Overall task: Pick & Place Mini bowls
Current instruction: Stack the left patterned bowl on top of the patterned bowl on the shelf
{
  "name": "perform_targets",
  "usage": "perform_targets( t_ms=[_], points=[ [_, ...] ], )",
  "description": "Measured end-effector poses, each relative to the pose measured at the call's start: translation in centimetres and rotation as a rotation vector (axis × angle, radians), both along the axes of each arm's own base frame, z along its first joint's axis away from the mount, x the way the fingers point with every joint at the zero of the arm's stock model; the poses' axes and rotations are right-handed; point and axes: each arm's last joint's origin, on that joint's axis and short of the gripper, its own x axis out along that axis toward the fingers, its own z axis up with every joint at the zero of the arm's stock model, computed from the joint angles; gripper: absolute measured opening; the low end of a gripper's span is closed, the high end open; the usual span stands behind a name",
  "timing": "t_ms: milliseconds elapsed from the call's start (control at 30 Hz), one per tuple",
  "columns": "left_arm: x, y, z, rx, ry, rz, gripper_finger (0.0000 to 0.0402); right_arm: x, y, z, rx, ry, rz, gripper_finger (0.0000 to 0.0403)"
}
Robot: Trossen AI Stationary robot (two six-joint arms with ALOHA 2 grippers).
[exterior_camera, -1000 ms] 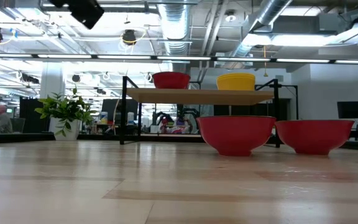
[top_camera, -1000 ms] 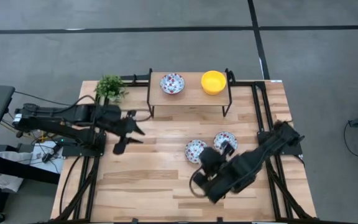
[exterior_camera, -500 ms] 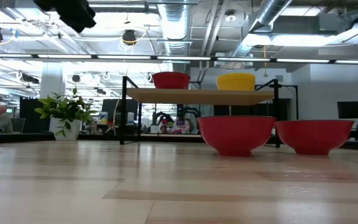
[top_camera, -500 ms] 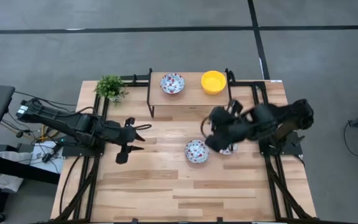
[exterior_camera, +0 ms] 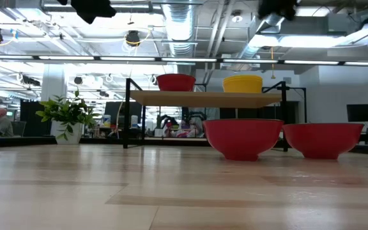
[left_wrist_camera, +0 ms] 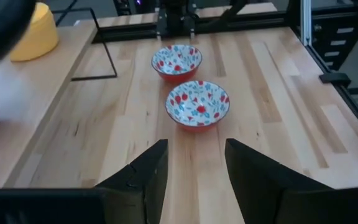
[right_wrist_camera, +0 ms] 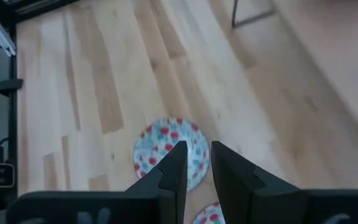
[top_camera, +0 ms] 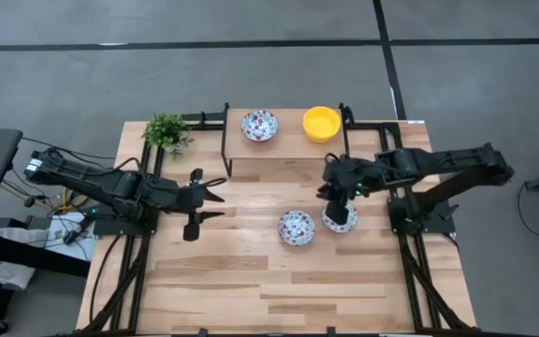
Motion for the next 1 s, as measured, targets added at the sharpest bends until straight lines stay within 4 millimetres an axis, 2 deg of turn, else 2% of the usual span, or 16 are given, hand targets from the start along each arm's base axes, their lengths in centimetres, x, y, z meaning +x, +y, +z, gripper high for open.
perform_targets(
  t_ms=[200, 400, 767, 1000],
  points=[
    [0.3, -0.1, 0.1, -0.007, -0.02, 0.0, 0.0159, -4.4, 1.0, -5.2, 0.102, -0.053, -0.077, 0.0063],
    [2.4, -0.8, -0.6, -0.015, -0.039, 0.001, 0.0159, -7.0, 2.6, -8.0, 0.142, -0.067, -0.091, 0.0063],
    [8.6, -2.2, -4.2, -0.024, -0.046, 0.056, 0.0159, -9.3, 3.9, -9.5, 0.026, 0.092, 0.003, 0.0063],
    [12.8, -2.2, -5.9, 0.063, 0.032, 0.062, 0.0159, -9.6, 4.0, -9.7, -0.021, 0.108, 0.001, 0.0063]
  ],
)
